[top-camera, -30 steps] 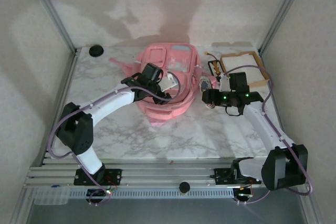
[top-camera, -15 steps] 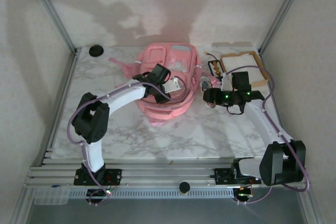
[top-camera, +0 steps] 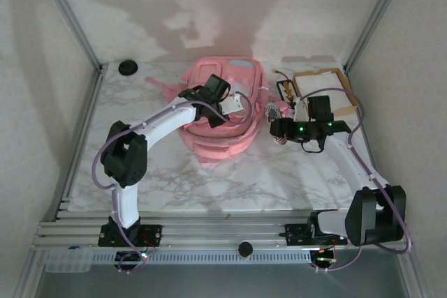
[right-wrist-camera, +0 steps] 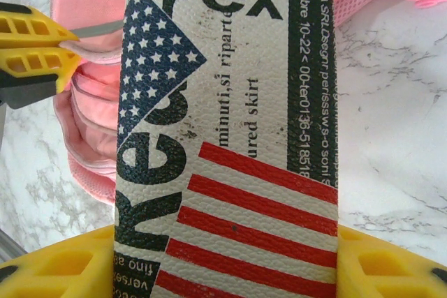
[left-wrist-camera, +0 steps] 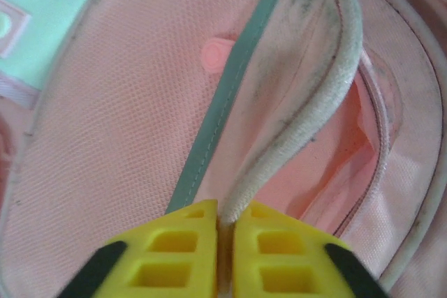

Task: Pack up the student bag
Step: Open the student bag at the center of the table, then place the glasses case in the student bag.

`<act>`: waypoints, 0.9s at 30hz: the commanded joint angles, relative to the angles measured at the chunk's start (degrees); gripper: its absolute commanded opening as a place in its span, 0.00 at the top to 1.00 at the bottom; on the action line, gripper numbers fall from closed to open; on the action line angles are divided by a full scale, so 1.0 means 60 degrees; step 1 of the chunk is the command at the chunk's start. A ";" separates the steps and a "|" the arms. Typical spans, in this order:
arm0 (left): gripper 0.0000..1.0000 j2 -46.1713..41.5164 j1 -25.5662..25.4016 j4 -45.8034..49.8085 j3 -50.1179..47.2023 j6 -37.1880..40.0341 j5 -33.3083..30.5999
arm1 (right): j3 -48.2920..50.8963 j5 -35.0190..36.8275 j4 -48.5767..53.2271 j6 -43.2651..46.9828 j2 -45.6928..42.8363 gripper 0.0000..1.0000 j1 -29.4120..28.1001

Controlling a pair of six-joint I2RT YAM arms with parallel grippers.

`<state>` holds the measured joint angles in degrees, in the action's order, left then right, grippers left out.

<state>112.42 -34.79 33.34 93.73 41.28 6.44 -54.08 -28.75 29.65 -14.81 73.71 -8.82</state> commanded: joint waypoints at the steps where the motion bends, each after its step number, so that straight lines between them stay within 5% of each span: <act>1: 1.00 0.0376 0.0129 0.0175 0.0534 -0.0173 0.0065 | -0.0160 -0.0181 0.0283 0.0003 0.0115 0.83 0.0015; 16: 1.00 0.0121 -0.0072 -0.0139 0.2431 -0.4590 0.1472 | -0.0946 0.1230 -0.0085 -0.0733 0.1250 0.87 -0.2869; 22: 1.00 0.0102 -0.0582 -0.0206 0.2738 -0.5190 0.1382 | -0.2374 0.1754 0.0439 -0.0582 0.1989 0.87 -0.3088; 27: 1.00 0.0216 -0.0459 -0.0272 0.2909 -0.5919 0.1144 | -0.3191 0.2870 0.0814 -0.0567 0.3080 0.75 -0.2998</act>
<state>114.17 -37.21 36.27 108.12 11.42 11.99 -70.13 -16.08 32.91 -18.28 87.72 -27.05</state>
